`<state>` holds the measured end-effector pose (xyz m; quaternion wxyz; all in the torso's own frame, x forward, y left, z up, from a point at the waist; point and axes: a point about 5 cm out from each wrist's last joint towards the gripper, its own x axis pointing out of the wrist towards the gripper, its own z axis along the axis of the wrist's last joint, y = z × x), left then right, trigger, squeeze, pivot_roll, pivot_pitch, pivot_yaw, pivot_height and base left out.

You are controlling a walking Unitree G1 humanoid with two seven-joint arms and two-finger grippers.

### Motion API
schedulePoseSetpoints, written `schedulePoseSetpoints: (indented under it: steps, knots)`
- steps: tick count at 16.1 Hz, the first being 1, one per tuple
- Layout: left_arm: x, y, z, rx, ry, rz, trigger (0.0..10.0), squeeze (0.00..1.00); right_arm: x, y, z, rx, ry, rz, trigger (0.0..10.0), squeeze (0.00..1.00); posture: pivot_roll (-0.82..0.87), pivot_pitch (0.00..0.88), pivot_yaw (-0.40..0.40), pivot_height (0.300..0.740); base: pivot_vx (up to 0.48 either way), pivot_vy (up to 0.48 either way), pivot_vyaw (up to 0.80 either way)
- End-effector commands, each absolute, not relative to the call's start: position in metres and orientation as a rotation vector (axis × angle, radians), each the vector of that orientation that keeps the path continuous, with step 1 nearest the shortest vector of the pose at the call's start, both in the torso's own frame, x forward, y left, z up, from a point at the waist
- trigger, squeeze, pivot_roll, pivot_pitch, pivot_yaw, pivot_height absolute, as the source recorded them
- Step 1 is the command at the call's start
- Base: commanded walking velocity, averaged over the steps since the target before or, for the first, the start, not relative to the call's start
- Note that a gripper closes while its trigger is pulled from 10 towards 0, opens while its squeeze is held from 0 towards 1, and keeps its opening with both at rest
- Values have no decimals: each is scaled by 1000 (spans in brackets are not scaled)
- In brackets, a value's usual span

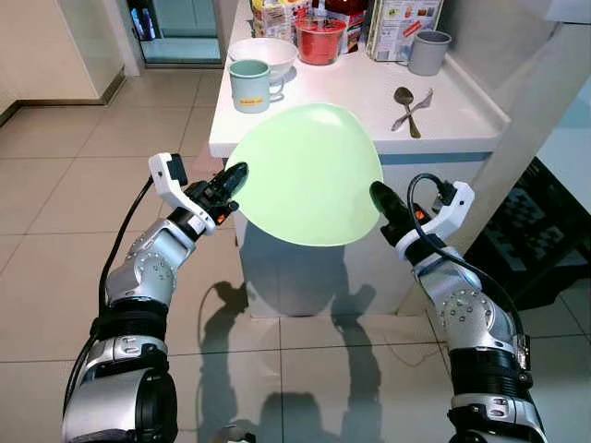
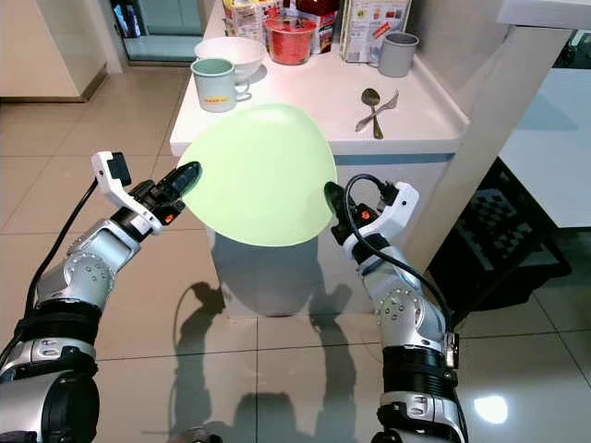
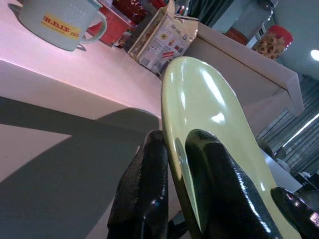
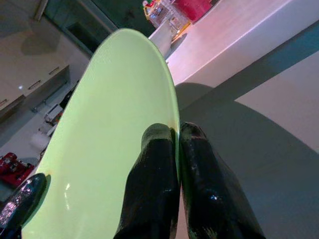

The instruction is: Setting the table

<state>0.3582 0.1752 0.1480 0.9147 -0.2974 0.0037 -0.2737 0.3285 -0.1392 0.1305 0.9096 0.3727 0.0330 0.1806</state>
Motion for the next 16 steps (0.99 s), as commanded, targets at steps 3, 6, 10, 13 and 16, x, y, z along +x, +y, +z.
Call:
schedulePoseSetpoints:
  steps: [3, 6, 10, 13, 16]
  knots:
    - [358, 159, 159, -552, -16, -666, 0, 0, 329, -130, 125, 725, 121, 385, 10000, 0, 1, 0, 13, 740, 0, 0, 0]
    - [357, 157, 158, -543, -12, -673, 0, 0, 329, -130, 123, 708, 129, 382, 10000, 0, 3, 0, 14, 740, 0, 0, 0]
    - [357, 157, 158, -541, -9, -673, 0, 0, 329, -128, 117, 664, 175, 364, 10000, 0, 1, 0, 16, 740, 0, 0, 0]
    - [357, 156, 157, -539, -7, -673, 0, 0, 329, -127, 115, 637, 181, 354, 10000, 1000, -1, 0, 16, 740, 0, 0, 0]
    - [357, 156, 157, -539, -6, -671, 0, 0, 330, -127, 115, 638, 181, 352, 10000, 1000, -1, 0, 15, 740, 0, 0, 0]
